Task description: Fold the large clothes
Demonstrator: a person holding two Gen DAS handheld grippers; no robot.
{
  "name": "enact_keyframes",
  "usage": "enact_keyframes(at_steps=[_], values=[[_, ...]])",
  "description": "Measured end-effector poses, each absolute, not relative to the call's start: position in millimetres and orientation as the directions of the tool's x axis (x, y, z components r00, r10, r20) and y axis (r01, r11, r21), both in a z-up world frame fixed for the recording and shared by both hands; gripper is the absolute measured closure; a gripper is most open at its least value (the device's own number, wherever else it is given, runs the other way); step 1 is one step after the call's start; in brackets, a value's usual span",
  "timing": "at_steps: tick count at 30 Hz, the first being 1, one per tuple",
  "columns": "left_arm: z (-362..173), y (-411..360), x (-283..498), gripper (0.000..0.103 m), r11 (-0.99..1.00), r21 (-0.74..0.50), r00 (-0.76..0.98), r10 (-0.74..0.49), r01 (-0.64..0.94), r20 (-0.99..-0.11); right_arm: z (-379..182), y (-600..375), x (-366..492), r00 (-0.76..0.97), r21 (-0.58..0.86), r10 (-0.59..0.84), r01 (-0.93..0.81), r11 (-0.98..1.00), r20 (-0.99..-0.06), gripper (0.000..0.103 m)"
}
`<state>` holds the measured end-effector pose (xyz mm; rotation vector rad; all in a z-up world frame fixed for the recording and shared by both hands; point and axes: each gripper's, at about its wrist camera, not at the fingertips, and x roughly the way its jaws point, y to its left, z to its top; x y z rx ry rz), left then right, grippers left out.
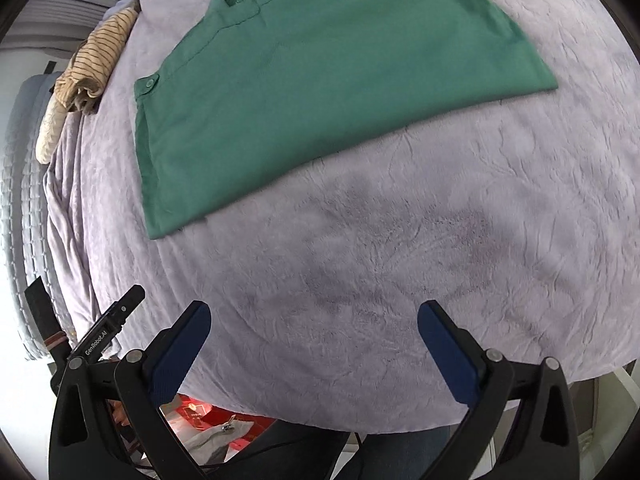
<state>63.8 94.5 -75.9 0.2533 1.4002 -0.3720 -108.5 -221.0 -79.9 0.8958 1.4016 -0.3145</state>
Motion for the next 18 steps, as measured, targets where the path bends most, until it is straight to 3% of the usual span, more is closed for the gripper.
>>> enact_keyframes(at_steps=[18], values=[[-99,100,75,0.001,0.917,-0.040,0.101,-0.087,0.396,-0.991,-115,-210,-113,0.169,0.391,0.398,0.713,0.582,-0.902,0.000]])
